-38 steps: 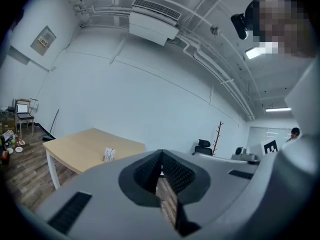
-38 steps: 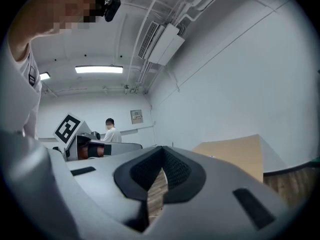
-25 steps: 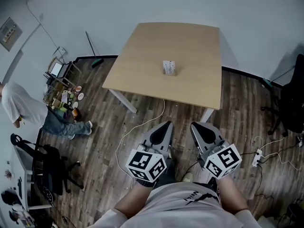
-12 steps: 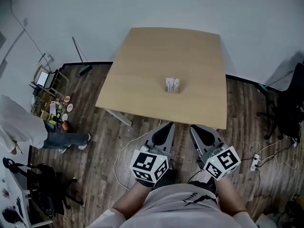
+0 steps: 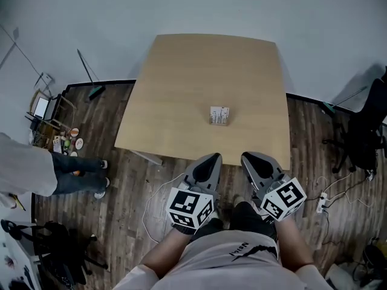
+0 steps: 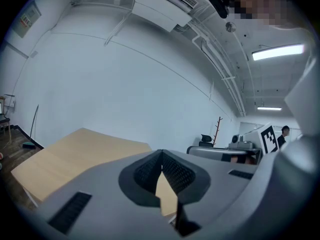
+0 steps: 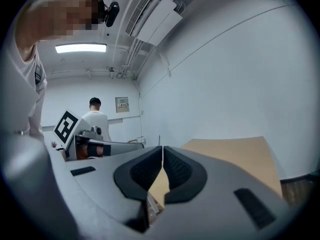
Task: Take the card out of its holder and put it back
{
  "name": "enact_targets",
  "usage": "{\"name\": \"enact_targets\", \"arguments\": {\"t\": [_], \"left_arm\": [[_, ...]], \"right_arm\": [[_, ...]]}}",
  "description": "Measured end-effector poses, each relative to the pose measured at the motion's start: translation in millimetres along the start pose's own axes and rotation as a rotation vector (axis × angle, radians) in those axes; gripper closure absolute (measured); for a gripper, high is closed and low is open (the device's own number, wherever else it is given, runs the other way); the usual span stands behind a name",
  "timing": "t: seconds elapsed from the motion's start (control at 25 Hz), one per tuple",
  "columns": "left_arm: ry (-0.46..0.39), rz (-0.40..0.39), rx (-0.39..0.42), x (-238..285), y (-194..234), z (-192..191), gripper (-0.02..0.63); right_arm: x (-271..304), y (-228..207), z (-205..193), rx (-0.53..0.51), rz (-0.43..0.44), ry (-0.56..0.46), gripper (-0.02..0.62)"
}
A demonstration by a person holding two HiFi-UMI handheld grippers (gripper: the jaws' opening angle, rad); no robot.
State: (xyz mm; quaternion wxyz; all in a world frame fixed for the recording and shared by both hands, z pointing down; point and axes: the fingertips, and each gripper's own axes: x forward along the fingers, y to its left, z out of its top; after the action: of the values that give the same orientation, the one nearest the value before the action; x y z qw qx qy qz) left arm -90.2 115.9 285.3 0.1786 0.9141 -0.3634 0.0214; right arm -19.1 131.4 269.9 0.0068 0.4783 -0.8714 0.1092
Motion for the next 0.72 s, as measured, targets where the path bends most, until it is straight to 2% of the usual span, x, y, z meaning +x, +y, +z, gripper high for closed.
{"name": "enact_targets", "arguments": {"t": [0.28, 0.52, 0.72], "left_arm": [[0.008, 0.019, -0.024, 48, 33, -8, 0.592], [0.013, 0.059, -0.024, 106, 62, -14, 0.592], [0.039, 0.104, -0.042, 154, 82, -36, 0.592]], "right_arm": [[41, -59, -18, -0.024, -0.001, 0.047, 0.581], [91, -111, -40, -0.034, 0.115, 0.109, 0.581], [124, -153, -73, -0.038, 0.21, 0.162, 0.581]]}}
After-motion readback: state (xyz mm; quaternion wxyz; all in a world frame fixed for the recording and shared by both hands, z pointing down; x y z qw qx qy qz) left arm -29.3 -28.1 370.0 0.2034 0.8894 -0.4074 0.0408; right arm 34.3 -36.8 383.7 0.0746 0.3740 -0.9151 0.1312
